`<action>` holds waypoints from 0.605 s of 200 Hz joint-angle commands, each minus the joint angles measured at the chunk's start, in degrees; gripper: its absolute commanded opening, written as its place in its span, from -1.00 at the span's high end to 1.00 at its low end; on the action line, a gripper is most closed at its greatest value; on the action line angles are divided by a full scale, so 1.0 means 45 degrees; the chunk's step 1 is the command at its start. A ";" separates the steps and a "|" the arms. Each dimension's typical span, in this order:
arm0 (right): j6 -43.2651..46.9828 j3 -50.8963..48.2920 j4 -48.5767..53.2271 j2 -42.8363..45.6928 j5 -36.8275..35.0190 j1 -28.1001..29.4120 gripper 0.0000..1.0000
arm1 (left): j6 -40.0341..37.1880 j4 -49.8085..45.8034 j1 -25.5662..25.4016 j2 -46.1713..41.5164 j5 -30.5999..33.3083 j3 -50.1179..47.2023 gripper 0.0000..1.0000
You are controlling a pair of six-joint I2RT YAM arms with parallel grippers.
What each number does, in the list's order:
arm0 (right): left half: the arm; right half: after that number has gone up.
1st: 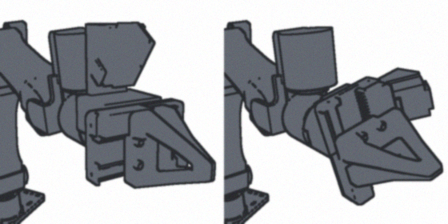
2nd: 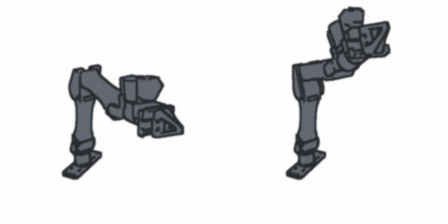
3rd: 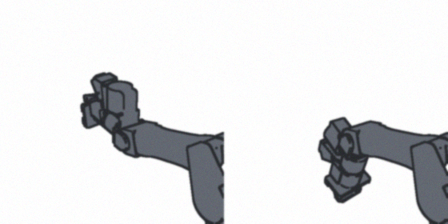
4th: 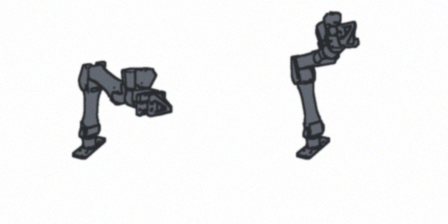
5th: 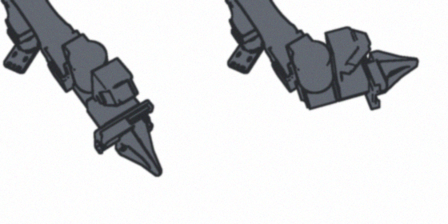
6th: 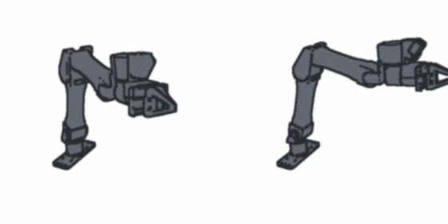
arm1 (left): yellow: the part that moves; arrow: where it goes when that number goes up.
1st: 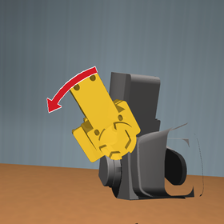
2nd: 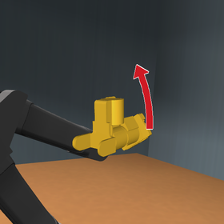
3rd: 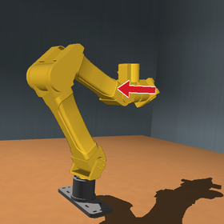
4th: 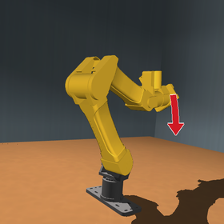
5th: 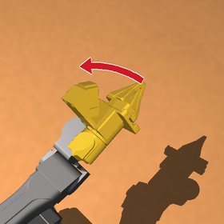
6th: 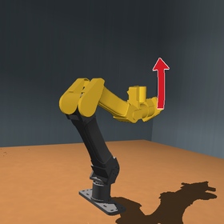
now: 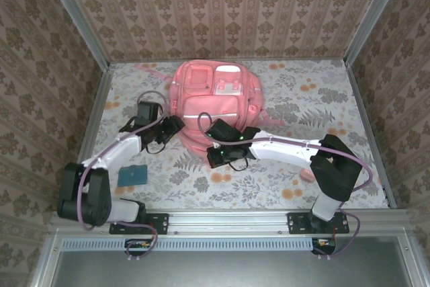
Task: Pack the student bag
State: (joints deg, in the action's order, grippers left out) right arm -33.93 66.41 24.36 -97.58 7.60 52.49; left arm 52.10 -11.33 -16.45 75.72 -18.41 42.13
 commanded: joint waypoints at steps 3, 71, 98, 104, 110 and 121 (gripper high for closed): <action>-0.0569 0.0263 0.0755 0.0634 -0.1743 -0.0046 1.00 | 0.1216 -0.0071 -0.0623 -0.1027 -0.0217 -0.0820 -0.11; -0.1636 -0.0904 0.0896 0.2442 -0.3983 -0.0064 -0.16 | 0.4559 0.2140 -0.3296 -0.1232 0.0813 -0.1932 -0.15; -0.1775 -0.1068 0.0947 0.2521 -0.4026 -0.0066 -0.32 | 0.4842 0.2736 -0.3357 -0.0538 0.0782 -0.1980 0.00; -0.1776 -0.1085 0.0954 0.2502 -0.4030 -0.0071 -0.34 | 0.4879 0.2817 -0.3357 -0.0426 0.0772 -0.1961 0.05; -0.1793 -0.1105 0.0973 0.2493 -0.4043 -0.0077 -0.35 | 0.4871 0.2832 -0.3356 -0.0315 0.0808 -0.1924 0.09; -0.1815 -0.1122 0.0993 0.2470 -0.4070 -0.0064 -0.35 | 0.4868 0.2748 -0.3376 -0.0175 0.0907 -0.1872 0.13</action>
State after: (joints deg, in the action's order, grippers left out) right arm -40.95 62.35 26.96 -87.24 -8.34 52.38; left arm 71.64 -1.39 -31.42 73.38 -16.03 34.02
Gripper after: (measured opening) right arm 0.671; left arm 0.452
